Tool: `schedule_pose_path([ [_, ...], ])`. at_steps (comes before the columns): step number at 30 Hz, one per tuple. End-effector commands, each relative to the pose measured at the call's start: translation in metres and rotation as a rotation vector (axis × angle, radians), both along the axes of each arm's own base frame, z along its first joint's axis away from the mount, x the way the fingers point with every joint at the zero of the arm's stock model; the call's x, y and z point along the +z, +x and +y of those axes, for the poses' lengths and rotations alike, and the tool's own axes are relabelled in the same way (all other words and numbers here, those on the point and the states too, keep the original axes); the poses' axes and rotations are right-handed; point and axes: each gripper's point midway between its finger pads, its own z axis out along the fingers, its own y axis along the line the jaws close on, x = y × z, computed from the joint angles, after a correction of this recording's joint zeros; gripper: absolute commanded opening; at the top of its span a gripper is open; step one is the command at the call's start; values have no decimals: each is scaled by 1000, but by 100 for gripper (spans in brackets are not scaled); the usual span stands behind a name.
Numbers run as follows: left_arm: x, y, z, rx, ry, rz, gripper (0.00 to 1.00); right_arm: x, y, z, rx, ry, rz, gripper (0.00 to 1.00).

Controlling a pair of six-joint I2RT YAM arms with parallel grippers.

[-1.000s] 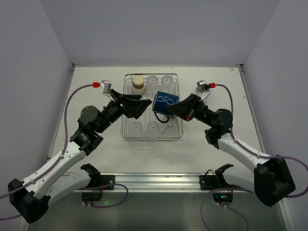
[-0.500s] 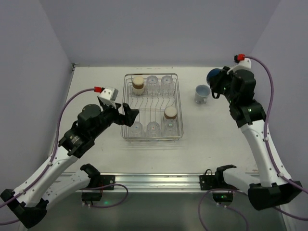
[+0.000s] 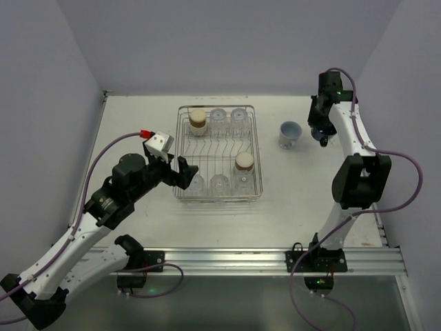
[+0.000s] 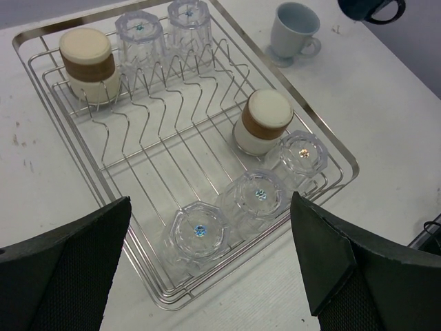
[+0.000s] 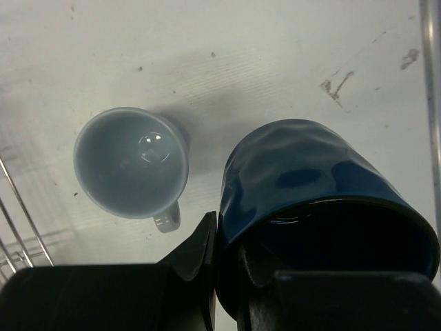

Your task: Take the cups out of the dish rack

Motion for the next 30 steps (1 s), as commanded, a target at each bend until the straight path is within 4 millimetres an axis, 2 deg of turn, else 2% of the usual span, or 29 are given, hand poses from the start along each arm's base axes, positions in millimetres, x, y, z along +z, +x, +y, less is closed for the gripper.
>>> schedule_pose_path([
  [1, 1, -6, -8, -67, 5, -15, 100, -5, 7, 1, 54, 39, 15, 0],
  [2, -1, -6, -8, -62, 8, -14, 100, -12, 10, -1, 52, 41, 30, 0],
  [3, -2, -6, -8, -62, 10, -9, 100, -30, 15, -1, 51, 49, 66, 0],
  [6, -5, -4, -7, -54, 19, -6, 100, -49, 23, -4, 40, 60, 99, 0],
  [14, -16, -1, -10, -54, 43, 28, 100, -87, 36, -4, 49, 90, 132, 0],
  [18, -20, 1, -9, -49, 52, 36, 100, -95, 42, -3, 45, 98, 133, 0],
  [25, -28, 5, -7, -27, 78, 57, 100, -111, 40, -10, 21, 72, 160, 2],
  [29, -33, 12, -2, 12, 102, 73, 100, -106, 41, -9, 12, 79, 142, 11],
  [30, -36, 13, -2, 15, 110, 78, 100, -103, 41, -10, 6, 75, 136, 20],
])
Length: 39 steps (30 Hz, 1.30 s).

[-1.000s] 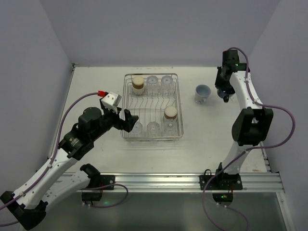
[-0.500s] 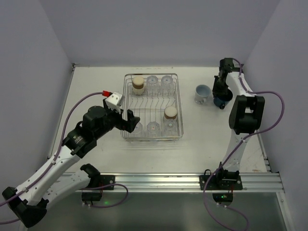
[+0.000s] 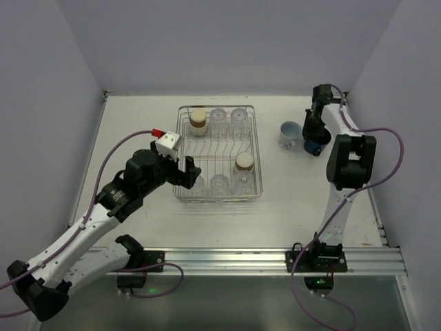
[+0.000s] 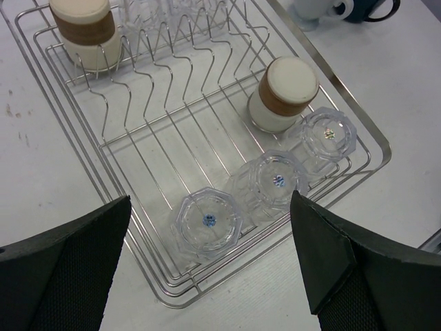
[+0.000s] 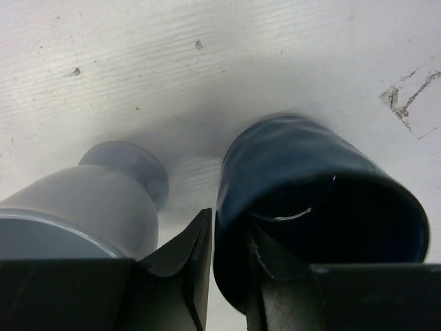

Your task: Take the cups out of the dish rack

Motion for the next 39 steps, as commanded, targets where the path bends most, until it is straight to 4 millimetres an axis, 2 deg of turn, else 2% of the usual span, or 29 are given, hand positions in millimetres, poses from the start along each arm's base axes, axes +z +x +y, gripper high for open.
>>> schedule_pose_path([
  [1, -5, 5, 5, 20, 47, 0, 100, 33, 14, -6, -12, -29, -100, 27],
  [4, -8, 11, 6, 40, 68, 11, 100, 52, 13, -8, -22, -44, -141, 49],
  [5, -7, 13, 6, 49, 71, 11, 100, 56, 12, -8, -21, -44, -150, 52],
  [9, -11, 25, 9, 101, 100, 32, 100, 77, 5, -9, -39, -49, -196, 53],
  [10, -4, 28, 8, 108, 92, 26, 100, 76, 0, -7, -52, -35, -197, 54],
  [12, -4, 32, 5, 124, 90, 46, 100, 104, -3, -4, -60, -16, -296, 54],
  [13, 6, 35, 3, 129, 76, 39, 100, 100, -12, 2, -72, 14, -295, 54],
  [14, 5, 40, 3, 148, 78, 49, 100, 123, -18, 5, -72, 34, -362, 55],
  [16, 20, 48, 0, 168, 64, 33, 100, 127, -26, 14, -75, 82, -425, 55],
  [17, 16, 56, 0, 199, 76, 45, 100, 149, -34, 21, -61, 114, -493, 55],
  [18, 20, 62, -2, 211, 71, 40, 100, 145, -39, 29, -58, 161, -517, 55],
  [19, 29, 70, -4, 227, 59, 24, 100, 152, -44, 36, -42, 191, -554, 55],
  [20, 19, 80, -10, 236, 73, 49, 100, 157, -51, 50, -8, 250, -585, 54],
  [21, 19, 88, -14, 243, 69, 46, 99, 191, -56, 59, 23, 281, -714, 51],
  [22, 25, 100, -17, 257, 60, 37, 98, 176, -69, 74, 37, 337, -706, 50],
  [23, 7, 115, -20, 283, 99, 70, 96, 181, -79, 90, 84, 402, -734, 48],
  [24, 3, 124, -22, 290, 105, 80, 95, 199, -82, 102, 121, 443, -819, 42],
  [25, 12, 137, -25, 297, 90, 70, 92, 201, -104, 125, 164, 512, -846, 39],
  [26, -4, 150, -29, 303, 126, 91, 91, 205, -113, 135, 188, 544, -872, 38],
  [27, -3, 160, -31, 312, 123, 81, 91, 204, -121, 143, 191, 582, -901, 35],
  [28, 6, 173, -31, 320, 112, 61, 88, 221, -137, 158, 250, 618, -953, 35],
  [29, -9, 186, -33, 329, 132, 81, 87, 223, -145, 164, 273, 640, -959, 36],
  [30, -10, 195, -33, 337, 135, 79, 86, 220, -153, 169, 282, 673, -951, 37],
  [31, -2, 208, -31, 353, 124, 60, 85, 231, -165, 172, 311, 694, -984, 39],
  [32, -19, 220, -31, 357, 158, 76, 84, 234, -171, 175, 328, 708, -996, 40],
  [34, -18, 239, -27, 380, 178, 63, 83, 241, -186, 174, 350, 715, -1031, 40],
  [35, -36, 246, -27, 379, 207, 89, 82, 241, -190, 173, 355, 710, -1036, 40],
  [37, -37, 259, -20, 417, 231, 77, 81, 240, -196, 172, 369, 701, -1044, 41],
  [39, -49, 267, -17, 433, 256, 81, 81, 240, -200, 172, 380, 695, -1044, 41],
])
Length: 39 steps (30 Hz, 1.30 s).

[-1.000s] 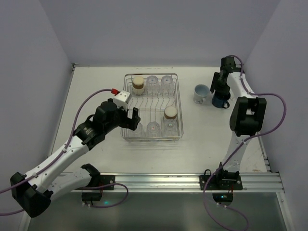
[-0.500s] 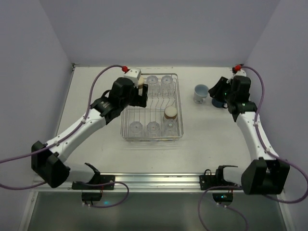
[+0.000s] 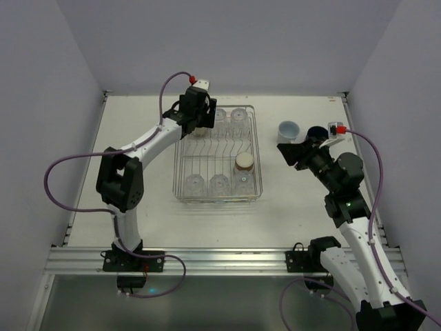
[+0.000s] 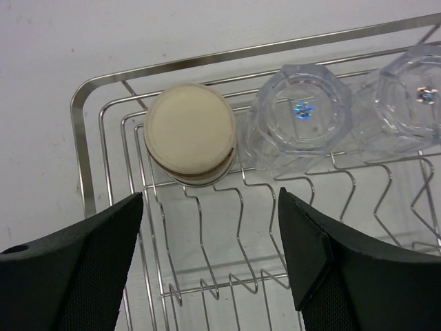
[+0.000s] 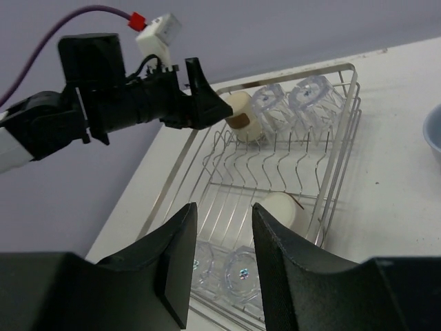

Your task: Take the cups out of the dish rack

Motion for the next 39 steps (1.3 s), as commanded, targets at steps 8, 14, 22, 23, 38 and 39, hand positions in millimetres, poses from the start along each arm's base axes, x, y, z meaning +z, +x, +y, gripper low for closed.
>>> schedule_pose_path([
  [8, -4, 52, 26, 67, 105, -74, 82, 14, -9, 10, 72, 21, -62, 41],
  [14, -26, 62, 19, 15, 106, -46, 85, 13, -8, 16, 101, 27, -53, 41],
  [22, -40, 79, 14, -23, 91, -49, 82, 10, -13, 28, 153, 22, -36, 41],
  [23, -40, 81, 15, -23, 85, -51, 81, 11, -13, 30, 157, 21, -34, 41],
  [38, 72, 52, 32, 26, -20, -240, 34, 12, -1, 63, 220, 26, -32, 46],
  [39, 95, 44, 31, 18, -64, -273, 32, 6, 1, 71, 246, 27, -15, 49],
])
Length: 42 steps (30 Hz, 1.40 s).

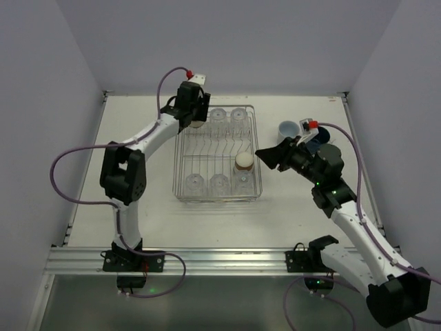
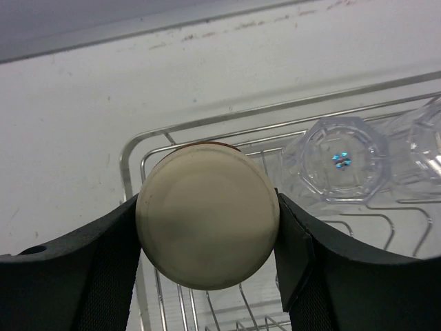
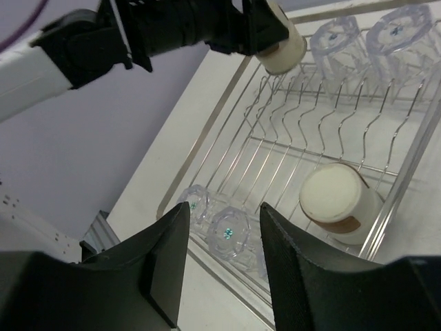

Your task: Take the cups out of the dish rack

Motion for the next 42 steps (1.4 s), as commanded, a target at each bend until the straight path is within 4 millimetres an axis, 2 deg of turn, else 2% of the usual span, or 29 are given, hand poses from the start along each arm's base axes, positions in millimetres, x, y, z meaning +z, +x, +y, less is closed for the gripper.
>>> schedule_pose_path([
  [1, 120, -9, 5, 17, -158, -240, 31, 23, 11, 16, 29, 41, -70, 50],
  [2, 123, -16, 6, 15, -176, -239, 29, 29, 11, 21, 49, 70, -84, 52],
  [3, 144, -27, 5, 10, -231, -266, 28, 30, 7, 27, 88, 85, -85, 54],
  [4, 141, -35, 4, 2, -251, -256, 28, 33, 10, 32, 104, 102, -96, 57],
  [5, 145, -42, 3, -4, -274, -260, 27, 36, 8, 37, 123, 124, -89, 59],
  [6, 166, -56, 2, -22, -333, -287, 27, 39, 5, 41, 152, 135, -92, 61],
  [7, 172, -63, 1, -30, -361, -294, 26, 42, 7, 44, 164, 150, -105, 64],
  [8, 161, -73, 1, -37, -379, -272, 26, 47, 6, 48, 178, 169, -104, 67],
  [9, 181, -91, -4, -79, -453, -291, 25, 50, 4, 52, 196, 179, -108, 69],
  [10, 186, -100, -9, -108, -497, -301, 25, 53, 4, 56, 211, 189, -117, 74],
  [11, 170, -113, -13, -136, -528, -261, 25, 57, 0, 61, 229, 205, -120, 76],
  [12, 186, -135, -24, -208, -625, -257, 25, 59, -1, 63, 235, 215, -125, 77],
  [13, 173, -148, -31, -246, -678, -229, 24, 64, -3, 66, 251, 231, -136, 78],
  [14, 176, -160, -37, -290, -736, -231, 24, 61, -5, 73, 274, 238, -124, 79],
  [15, 195, -189, -47, -377, -849, -224, 24, 63, -8, 78, 294, 250, -127, 80],
  [16, 188, -200, -51, -419, -909, -236, 24, 68, -12, 82, 322, 272, -147, 80],
  [17, 190, -211, -53, -444, -952, -238, 24, 64, -14, 89, 346, 274, -136, 80],
  [18, 202, -227, -54, -481, -1021, -233, 24, 65, -16, 93, 361, 281, -138, 81],
  [20, 200, -238, -54, -504, -1063, -241, 23, 69, -21, 100, 392, 296, -156, 81],
  [24, 217, -262, -56, -579, -1149, -246, 23, 60, -15, 112, 408, 297, -115, 79],
  [27, 220, -270, -56, -612, -1179, -255, 23, 62, -17, 118, 424, 306, -118, 77],
  [34, 202, -277, -64, -636, -1237, -171, 22, 83, -29, 137, 545, 339, -162, 59],
  [35, 202, -278, -63, -635, -1228, -181, 22, 83, -30, 139, 551, 340, -161, 55],
  [40, 199, -277, -59, -610, -1233, -190, 23, 85, -27, 148, 562, 339, -154, 47],
  [42, 201, -279, -60, -623, -1237, -188, 34, 83, -28, 152, 565, 343, -146, 31],
])
